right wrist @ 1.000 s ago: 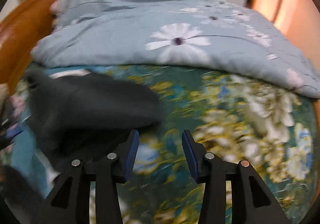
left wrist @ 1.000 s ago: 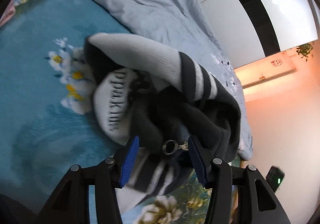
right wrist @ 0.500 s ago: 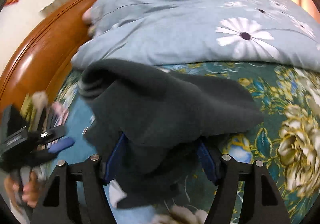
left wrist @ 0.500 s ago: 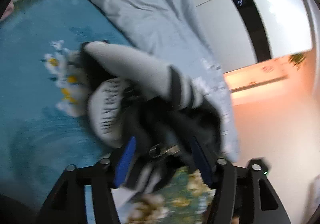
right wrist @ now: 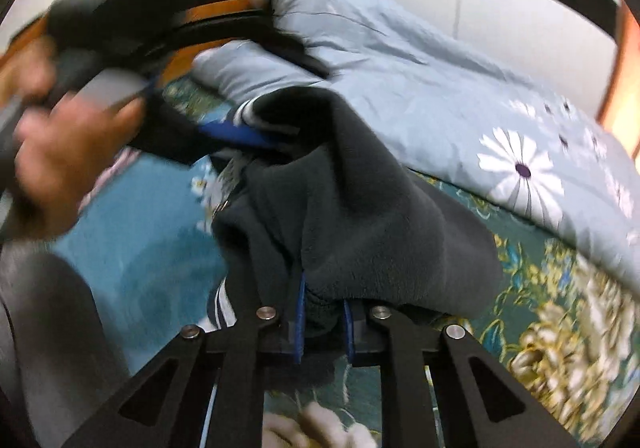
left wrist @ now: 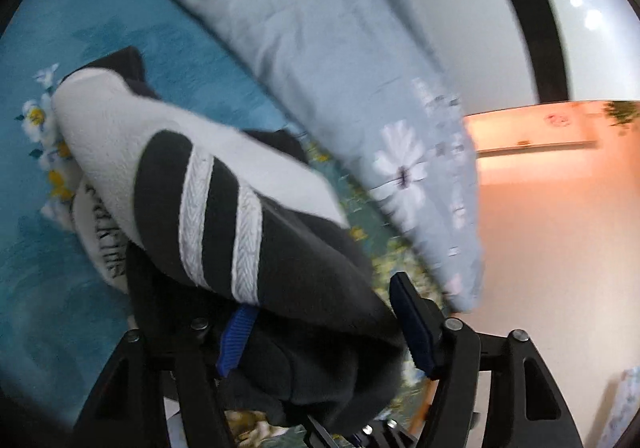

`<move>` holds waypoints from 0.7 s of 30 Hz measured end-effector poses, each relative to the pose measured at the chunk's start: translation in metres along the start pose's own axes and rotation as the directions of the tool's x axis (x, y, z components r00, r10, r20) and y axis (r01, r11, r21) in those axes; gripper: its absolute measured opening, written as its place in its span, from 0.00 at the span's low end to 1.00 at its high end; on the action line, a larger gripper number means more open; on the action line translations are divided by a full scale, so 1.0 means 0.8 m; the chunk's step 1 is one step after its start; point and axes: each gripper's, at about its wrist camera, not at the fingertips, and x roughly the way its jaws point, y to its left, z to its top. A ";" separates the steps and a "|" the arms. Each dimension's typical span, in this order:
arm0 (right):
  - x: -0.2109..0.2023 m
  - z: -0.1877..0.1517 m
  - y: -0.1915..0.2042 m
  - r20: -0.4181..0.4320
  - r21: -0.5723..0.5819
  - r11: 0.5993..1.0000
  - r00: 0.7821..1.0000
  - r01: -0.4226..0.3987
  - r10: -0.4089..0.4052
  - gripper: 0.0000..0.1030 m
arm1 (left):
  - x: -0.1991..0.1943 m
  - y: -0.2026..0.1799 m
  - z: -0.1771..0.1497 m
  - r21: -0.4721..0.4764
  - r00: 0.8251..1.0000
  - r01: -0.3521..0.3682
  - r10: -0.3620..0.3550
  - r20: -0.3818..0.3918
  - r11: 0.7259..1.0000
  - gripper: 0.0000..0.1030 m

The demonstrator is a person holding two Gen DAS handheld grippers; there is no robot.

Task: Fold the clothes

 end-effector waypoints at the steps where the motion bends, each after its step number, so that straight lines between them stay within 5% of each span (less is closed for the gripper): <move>1: 0.000 -0.002 0.005 -0.001 -0.028 1.000 1.000 0.000 0.000 0.15 | 0.001 0.000 0.000 0.000 1.000 -0.010 0.010 -0.001 1.000 0.51; 2: 0.002 -0.002 0.010 -0.004 -0.047 0.999 1.000 -0.002 0.001 0.15 | 0.002 0.000 0.001 -0.001 1.000 -0.020 0.020 -0.002 1.000 0.36; 3: 0.004 -0.002 0.013 -0.008 -0.062 0.998 1.000 -0.004 0.003 0.15 | 0.003 0.000 0.001 -0.001 1.000 -0.029 0.029 -0.003 1.000 0.11; 8: 0.006 -0.007 0.009 -0.048 -0.060 0.998 0.999 -0.025 0.022 0.20 | 0.001 0.004 0.005 -0.009 0.998 -0.070 0.070 0.009 0.998 0.10; 10: -0.001 -0.005 0.005 -0.037 -0.049 0.997 0.998 -0.055 0.053 0.30 | -0.042 0.020 0.018 -0.042 0.993 -0.046 0.050 0.109 0.998 0.09; 13: -0.013 -0.004 -0.004 -0.008 -0.032 0.996 0.996 -0.086 0.085 0.55 | -0.114 0.065 0.041 -0.131 0.964 -0.023 0.057 0.260 0.991 0.09; 18: 0.014 -0.012 -0.023 -0.083 0.072 0.995 0.993 -0.075 0.081 0.56 | -0.212 0.162 0.051 -0.310 0.904 0.024 0.111 0.412 0.950 0.09; 21: 0.037 -0.019 -0.019 -0.127 0.134 0.985 0.984 -0.105 0.122 0.56 | -0.221 0.199 0.041 -0.372 0.897 0.039 0.132 0.421 0.927 0.09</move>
